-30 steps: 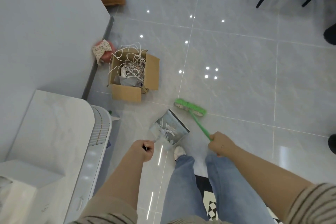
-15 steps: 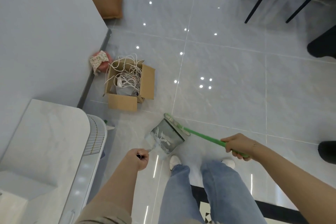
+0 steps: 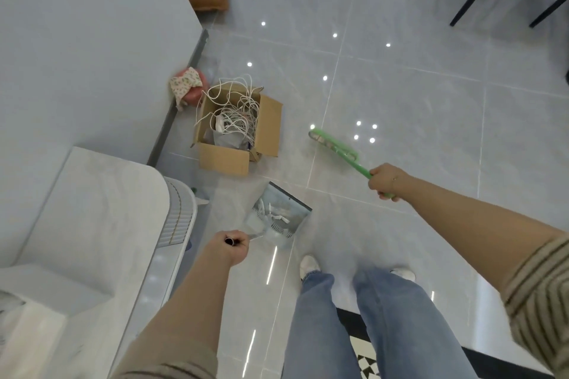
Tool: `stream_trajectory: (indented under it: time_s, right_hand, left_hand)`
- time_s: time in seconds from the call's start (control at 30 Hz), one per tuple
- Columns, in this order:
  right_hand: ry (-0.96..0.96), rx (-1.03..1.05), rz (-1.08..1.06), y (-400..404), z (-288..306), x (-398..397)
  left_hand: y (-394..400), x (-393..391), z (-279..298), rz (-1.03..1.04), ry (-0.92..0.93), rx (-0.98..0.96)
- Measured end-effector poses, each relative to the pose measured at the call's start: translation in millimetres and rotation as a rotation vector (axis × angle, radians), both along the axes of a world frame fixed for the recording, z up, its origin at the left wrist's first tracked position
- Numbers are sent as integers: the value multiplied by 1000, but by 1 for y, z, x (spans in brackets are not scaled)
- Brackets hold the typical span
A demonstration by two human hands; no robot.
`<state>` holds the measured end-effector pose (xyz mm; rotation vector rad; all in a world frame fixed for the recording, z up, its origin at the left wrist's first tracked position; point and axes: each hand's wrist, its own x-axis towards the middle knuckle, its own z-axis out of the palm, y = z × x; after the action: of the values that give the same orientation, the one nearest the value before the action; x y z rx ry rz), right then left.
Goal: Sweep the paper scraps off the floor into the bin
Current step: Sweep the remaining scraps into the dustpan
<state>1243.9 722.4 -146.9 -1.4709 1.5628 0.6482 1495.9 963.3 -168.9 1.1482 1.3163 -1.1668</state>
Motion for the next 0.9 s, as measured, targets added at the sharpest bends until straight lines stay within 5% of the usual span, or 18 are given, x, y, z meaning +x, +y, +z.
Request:
stream_trajectory:
  time_s: [0.47, 0.9]
  right_hand:
    - [57, 197, 256, 62, 13, -1]
    - [-163, 150, -473, 116, 67, -48]
  left_hand:
    - [-18, -2, -1, 20, -23, 54]
    - [-1, -31, 24, -189, 89, 45]
